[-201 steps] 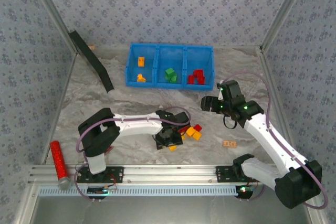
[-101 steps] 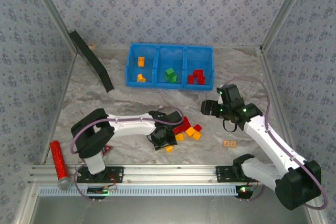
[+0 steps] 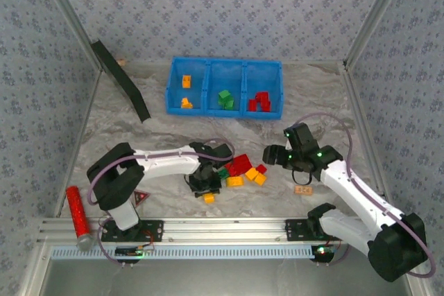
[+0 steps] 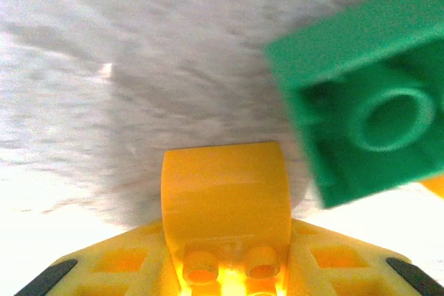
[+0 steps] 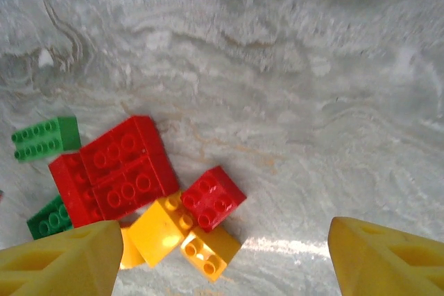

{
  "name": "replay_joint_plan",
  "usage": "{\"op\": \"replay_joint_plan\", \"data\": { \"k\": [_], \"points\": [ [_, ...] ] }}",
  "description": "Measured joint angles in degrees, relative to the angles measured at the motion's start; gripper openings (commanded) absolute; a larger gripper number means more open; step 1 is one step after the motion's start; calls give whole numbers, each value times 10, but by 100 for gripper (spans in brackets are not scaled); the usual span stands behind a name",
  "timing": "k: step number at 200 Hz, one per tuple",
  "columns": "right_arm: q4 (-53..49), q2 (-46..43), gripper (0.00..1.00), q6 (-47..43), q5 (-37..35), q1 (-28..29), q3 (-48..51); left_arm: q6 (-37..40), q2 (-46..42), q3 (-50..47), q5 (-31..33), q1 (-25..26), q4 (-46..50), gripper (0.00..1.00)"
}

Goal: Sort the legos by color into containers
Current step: Pick up the lego from the middle-left of the table, then place the lego in the container.

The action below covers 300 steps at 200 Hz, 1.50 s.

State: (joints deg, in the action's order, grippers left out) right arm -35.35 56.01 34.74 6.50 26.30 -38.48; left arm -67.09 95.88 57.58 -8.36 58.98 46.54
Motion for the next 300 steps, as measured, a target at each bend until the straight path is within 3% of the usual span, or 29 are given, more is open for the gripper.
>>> {"op": "replay_joint_plan", "data": {
  "k": [33, 66, 98, 132, 224, 300],
  "points": [
    [0, -4, 79, 39, 0, 34, 9, 55, -43, 49, 21, -53, 80, 35],
    [10, -4, 79, 91, -1, 73, 29, 143, -68, 161, 69, -148, 123, 35],
    [25, -3, 79, 143, -8, 102, 54, 219, -65, 241, 128, -245, 127, 35],
    [37, -3, 77, 177, -22, 121, 58, 277, -18, 305, 163, -312, 100, 35],
    [62, 56, 68, 216, -53, 165, 73, 346, 229, 492, 160, -395, 55, 35],
    [102, 120, 70, 218, -61, 167, 71, 356, 295, 564, 140, -402, 55, 36]
  ]
}}
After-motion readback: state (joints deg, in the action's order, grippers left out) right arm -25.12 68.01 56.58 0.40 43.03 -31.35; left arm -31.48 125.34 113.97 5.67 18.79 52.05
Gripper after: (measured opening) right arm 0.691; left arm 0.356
